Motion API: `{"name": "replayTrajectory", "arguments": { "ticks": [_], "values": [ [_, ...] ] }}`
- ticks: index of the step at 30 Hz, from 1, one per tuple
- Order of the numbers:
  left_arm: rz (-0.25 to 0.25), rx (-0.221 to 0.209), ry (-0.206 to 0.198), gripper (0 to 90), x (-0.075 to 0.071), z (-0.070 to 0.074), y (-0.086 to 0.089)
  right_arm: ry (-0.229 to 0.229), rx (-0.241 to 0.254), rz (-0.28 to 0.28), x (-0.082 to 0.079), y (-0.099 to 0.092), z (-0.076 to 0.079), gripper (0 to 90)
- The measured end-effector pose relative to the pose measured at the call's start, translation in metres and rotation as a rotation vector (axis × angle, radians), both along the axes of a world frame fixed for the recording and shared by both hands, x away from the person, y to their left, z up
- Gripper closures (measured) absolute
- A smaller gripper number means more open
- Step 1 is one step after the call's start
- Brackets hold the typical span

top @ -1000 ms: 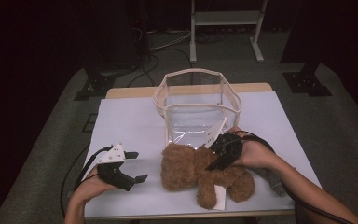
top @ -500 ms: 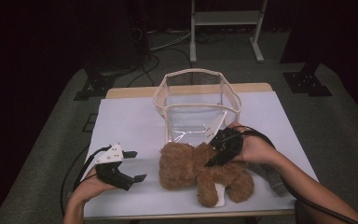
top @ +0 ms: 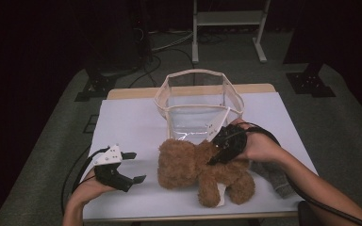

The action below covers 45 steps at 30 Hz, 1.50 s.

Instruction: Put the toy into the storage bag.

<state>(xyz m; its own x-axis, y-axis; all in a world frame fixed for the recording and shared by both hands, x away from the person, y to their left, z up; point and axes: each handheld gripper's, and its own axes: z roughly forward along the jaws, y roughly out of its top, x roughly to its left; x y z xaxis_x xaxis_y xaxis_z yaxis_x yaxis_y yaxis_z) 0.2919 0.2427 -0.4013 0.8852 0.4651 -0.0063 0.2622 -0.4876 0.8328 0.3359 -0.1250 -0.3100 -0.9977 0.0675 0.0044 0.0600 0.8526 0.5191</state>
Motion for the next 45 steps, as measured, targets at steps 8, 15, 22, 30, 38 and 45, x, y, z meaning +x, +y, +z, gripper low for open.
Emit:
{"name": "replayTrajectory", "arguments": {
  "ticks": [8,15,22,30,38,45],
  "values": [
    [-0.001,-0.002,-0.001,9.7,0.0,0.0,0.001,0.013,-0.029,-0.007,0.001,0.003,-0.009,59.1],
    [0.001,-0.003,0.004,9.7,0.0,-0.001,0.001,0.031,-0.073,0.0,0.001,0.007,-0.028,51.4],
    [-0.004,0.001,0.009,9.7,0.001,-0.002,0.0,0.036,-0.067,0.006,0.0,0.005,-0.031,34.7],
    [-0.005,0.004,0.01,9.7,0.001,-0.003,0.001,0.055,-0.093,-0.018,0.006,-0.002,-0.042,34.2],
    [-0.009,0.006,0.013,9.7,0.001,-0.004,-0.001,0.054,-0.08,-0.052,0.005,-0.007,-0.048,57.4],
    [-0.006,0.008,0.014,9.7,0.002,-0.005,-0.001,0.027,-0.064,-0.034,0.0,-0.004,-0.031,67.1]
  ]
}}
